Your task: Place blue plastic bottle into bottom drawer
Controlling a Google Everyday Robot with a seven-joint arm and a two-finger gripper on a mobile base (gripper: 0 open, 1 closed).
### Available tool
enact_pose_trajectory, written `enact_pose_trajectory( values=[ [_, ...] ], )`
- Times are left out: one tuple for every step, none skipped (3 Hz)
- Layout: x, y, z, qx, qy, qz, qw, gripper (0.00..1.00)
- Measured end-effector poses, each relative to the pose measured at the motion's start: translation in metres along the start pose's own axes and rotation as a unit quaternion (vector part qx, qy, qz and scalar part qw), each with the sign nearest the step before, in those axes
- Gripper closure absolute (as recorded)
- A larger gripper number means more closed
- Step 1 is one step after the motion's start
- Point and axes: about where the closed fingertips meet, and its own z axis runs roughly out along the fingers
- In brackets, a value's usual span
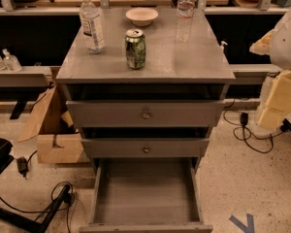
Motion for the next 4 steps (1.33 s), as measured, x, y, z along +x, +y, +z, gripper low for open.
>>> enact_pose_trajectory(
  values=[
    [0.0, 0.0, 0.0, 0.0, 0.0, 0.0, 1.0, 0.0],
    [-0.033, -0.029, 0.009, 0.026, -0.017, -0.005, 0.9995, 0.0],
    [-0.062, -0.074, 0.025, 0.055, -0.079, 0.036, 0.9947, 0.0],
    [-0.085, -0.111, 0.045, 0.074, -0.171, 0.075, 0.9796, 0.0]
  ],
)
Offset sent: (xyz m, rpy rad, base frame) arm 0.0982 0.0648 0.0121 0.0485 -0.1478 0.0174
